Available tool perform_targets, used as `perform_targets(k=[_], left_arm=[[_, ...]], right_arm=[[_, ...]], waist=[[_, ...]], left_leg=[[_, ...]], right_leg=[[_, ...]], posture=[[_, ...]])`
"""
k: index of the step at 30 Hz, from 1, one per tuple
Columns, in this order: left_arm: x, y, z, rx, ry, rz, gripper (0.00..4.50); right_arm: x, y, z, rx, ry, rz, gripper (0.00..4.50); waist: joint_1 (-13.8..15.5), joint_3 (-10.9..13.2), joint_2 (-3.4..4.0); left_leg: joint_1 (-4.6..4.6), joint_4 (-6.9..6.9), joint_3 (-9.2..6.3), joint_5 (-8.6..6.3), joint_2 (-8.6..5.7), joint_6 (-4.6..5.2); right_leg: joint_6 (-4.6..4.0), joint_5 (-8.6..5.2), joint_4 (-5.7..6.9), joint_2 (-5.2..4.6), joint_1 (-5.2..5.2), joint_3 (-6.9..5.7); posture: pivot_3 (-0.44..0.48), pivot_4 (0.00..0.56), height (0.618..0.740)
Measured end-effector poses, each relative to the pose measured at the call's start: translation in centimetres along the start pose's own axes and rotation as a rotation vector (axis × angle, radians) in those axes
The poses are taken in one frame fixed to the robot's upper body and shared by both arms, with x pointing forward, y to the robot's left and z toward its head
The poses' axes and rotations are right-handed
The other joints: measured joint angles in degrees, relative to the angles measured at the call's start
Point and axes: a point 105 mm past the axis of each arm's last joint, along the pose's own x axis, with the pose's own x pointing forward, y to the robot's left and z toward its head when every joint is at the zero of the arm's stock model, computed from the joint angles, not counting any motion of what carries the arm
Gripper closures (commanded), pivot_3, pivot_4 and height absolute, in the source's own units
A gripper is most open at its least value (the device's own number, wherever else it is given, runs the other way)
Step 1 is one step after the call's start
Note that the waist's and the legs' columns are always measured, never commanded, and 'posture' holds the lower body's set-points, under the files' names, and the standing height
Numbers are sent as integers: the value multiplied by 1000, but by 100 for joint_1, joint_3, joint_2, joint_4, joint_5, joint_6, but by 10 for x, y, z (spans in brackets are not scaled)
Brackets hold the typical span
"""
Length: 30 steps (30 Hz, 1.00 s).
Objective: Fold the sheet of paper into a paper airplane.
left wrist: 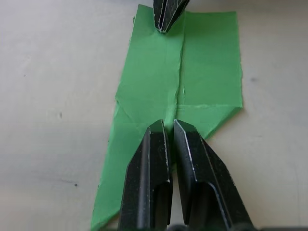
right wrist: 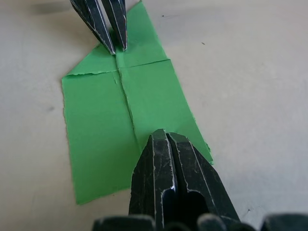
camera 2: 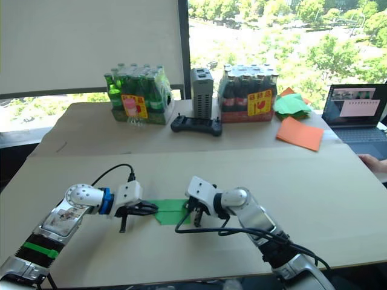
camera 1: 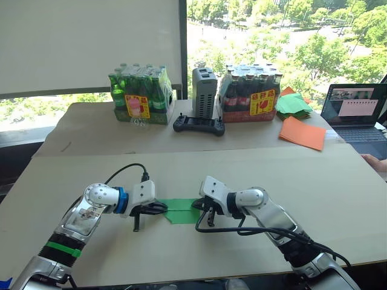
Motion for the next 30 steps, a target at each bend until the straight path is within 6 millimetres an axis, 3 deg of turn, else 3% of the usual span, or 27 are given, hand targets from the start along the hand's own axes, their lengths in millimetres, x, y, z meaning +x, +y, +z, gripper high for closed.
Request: perform_targets(k=[14, 19, 24, 27, 30], left_arm=[[-21, 5, -13, -38, 34, 62, 4194], [-31, 0, -15, -164, 1, 105, 4194], [-51, -6, 13, -306, -172, 175, 4194], [-65, -10, 24, -357, -235, 228, 4194], [-70, -21, 24, -434, -264, 249, 4194]], right_arm=[[0, 0, 0, -1, 2, 3, 4492], [2, -1, 5, 11, -16, -7, 4492], [-10, 0, 28, 49, -118, -17, 4492], [-24, 1, 52, 45, -212, -23, 3575], [-39, -3, 60, 83, -249, -40, 2536]], waist=[[-6, -11, 13], [-30, -9, 13], [-27, 12, 13], [0, 14, 15], [27, 16, 15]], left_leg=[[0, -2, 1, 0, 0, 0], [-24, -2, 0, 0, 1, 0], [-53, 2, -4, 0, -2, 0], [-45, -3, -5, -1, -2, 1], [-43, -3, -4, -1, -1, 1]], right_leg=[[0, 0, 1, 1, -3, 0], [0, 0, 4, 2, -28, 2], [0, 0, -4, 0, -48, -1], [0, 0, -11, -1, -40, -2], [0, 0, -13, 0, -36, -2]], posture=[[0, 150, 675], [0, 150, 675], [0, 150, 675], [0, 150, 675], [0, 150, 675]])
